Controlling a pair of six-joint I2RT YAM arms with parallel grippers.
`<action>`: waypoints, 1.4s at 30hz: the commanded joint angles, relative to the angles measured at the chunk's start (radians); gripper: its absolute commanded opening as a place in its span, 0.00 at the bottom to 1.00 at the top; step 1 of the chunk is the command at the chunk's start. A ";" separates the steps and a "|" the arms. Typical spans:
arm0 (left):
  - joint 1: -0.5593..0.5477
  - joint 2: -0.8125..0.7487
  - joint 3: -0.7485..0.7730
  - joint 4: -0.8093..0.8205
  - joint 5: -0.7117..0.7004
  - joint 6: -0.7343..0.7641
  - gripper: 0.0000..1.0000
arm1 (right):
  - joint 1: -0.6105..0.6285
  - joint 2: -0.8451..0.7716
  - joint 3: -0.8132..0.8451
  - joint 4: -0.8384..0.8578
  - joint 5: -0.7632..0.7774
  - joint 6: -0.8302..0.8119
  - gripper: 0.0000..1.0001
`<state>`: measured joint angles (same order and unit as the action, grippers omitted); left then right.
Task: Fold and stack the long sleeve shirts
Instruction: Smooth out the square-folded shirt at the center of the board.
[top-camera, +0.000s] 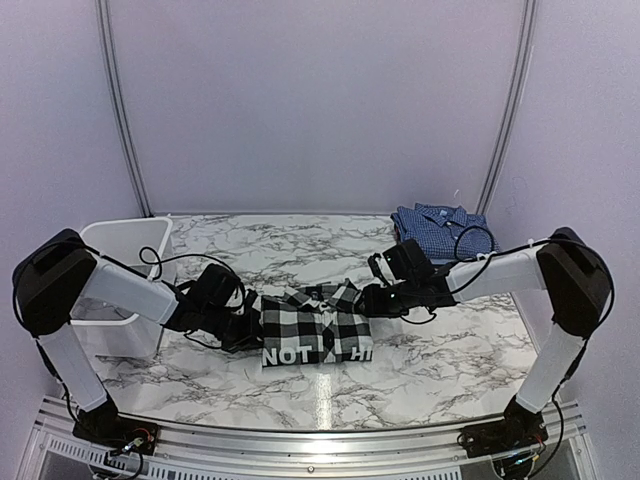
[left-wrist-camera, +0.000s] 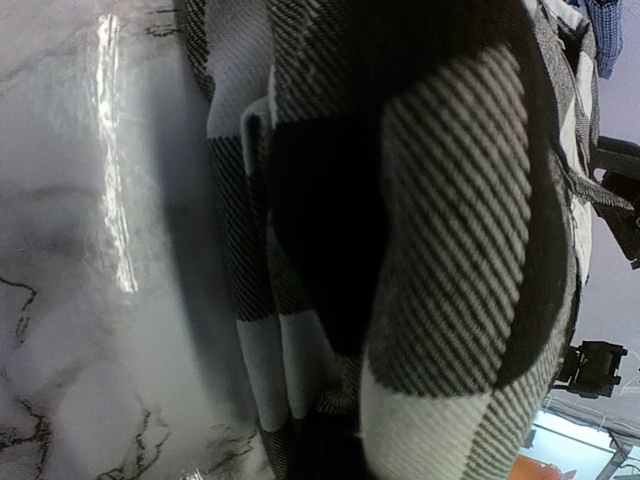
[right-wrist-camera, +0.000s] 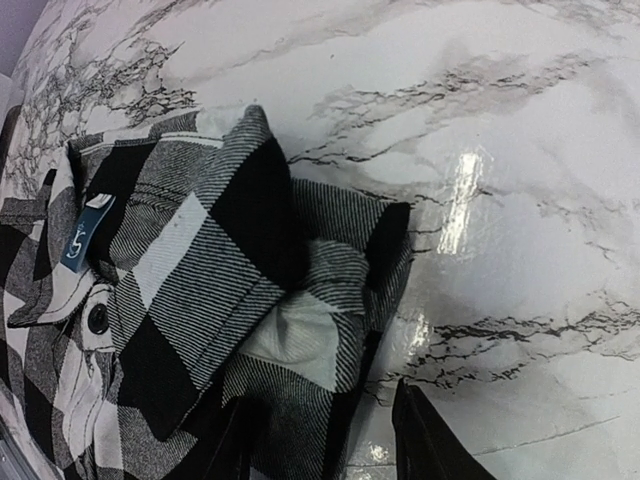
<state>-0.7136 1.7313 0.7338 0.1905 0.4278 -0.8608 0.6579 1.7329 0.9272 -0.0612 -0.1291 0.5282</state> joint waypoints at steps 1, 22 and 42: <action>-0.016 0.015 -0.020 -0.013 -0.005 -0.014 0.01 | -0.003 0.011 0.029 -0.005 0.014 -0.012 0.44; 0.014 -0.278 0.065 -0.373 -0.235 0.084 0.46 | 0.149 -0.197 0.057 -0.240 0.123 -0.034 0.42; 0.094 0.158 0.350 -0.296 -0.302 0.180 0.00 | 0.218 -0.086 -0.147 -0.098 0.036 0.029 0.39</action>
<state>-0.6441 1.8462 1.0431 -0.1097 0.1802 -0.7094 0.8684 1.6302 0.8032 -0.1722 -0.0792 0.5415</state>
